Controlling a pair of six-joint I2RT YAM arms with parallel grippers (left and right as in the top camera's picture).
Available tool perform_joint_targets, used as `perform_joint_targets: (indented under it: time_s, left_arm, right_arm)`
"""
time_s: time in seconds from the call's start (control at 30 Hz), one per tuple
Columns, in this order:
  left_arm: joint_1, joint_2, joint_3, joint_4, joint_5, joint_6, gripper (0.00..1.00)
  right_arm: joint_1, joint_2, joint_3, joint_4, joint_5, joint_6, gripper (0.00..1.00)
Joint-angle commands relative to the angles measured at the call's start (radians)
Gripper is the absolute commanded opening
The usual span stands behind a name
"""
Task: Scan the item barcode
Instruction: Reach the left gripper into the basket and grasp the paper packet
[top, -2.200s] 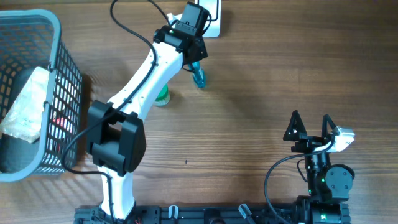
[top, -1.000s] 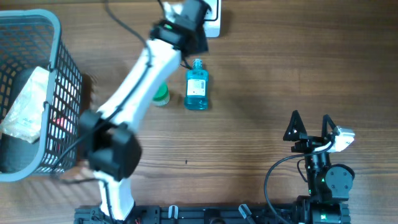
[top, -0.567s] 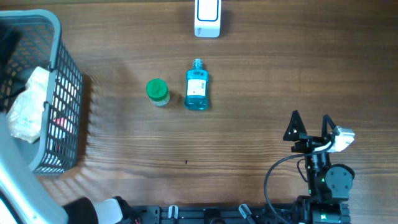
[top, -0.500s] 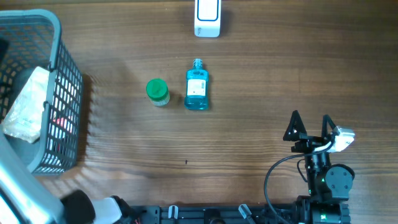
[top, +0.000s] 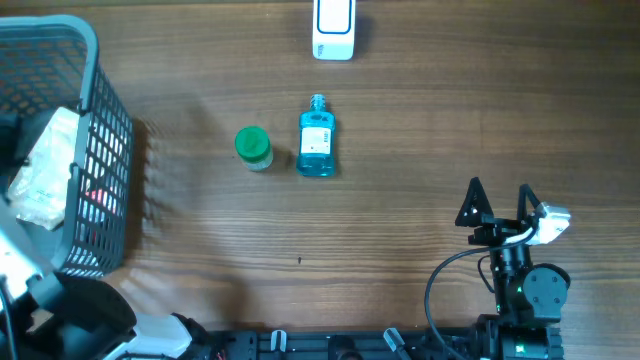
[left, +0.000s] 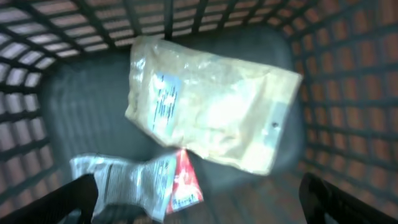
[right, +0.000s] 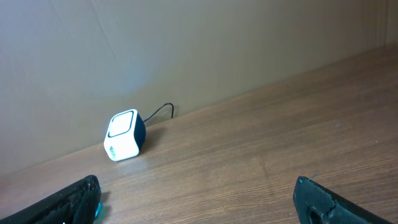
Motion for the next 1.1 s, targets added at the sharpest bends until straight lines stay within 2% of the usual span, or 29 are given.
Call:
perform_joint_targets:
  time_s: [0.0, 0.27, 0.53, 0.73, 0.93, 1.07]
  left_arm:
    - [0.002, -0.016, -0.183, 0.13, -0.019, -0.025, 1.0]
    - [0.002, -0.079, -0.489, 0.424, -0.087, -0.094, 1.0]
    - [0.002, -0.097, -0.665, 0.63, -0.103, -0.16, 1.0]
    - [0.002, -0.096, -0.757, 0.792, -0.104, -0.163, 1.0]
    - [0.002, -0.093, -0.819, 0.924, -0.103, -0.254, 1.0]
    - [0.002, -0.09, -0.825, 0.928, -0.104, -0.288, 1.0]
  right_arm:
    - [0.0, -0.007, -0.001, 0.003, 0.013, -0.008, 1.0]
    - [0.0, -0.007, -0.001, 0.003, 0.013, -0.008, 1.0]
    - [0.0, -0.007, -0.001, 0.003, 0.013, -0.008, 1.0]
    - [0.0, -0.007, -0.001, 0.003, 0.013, -0.008, 1.0]
    - [0.0, -0.007, -0.001, 0.003, 0.013, -0.008, 1.0]
    - [0.0, -0.007, -0.001, 0.003, 0.013, -0.008, 1.0]
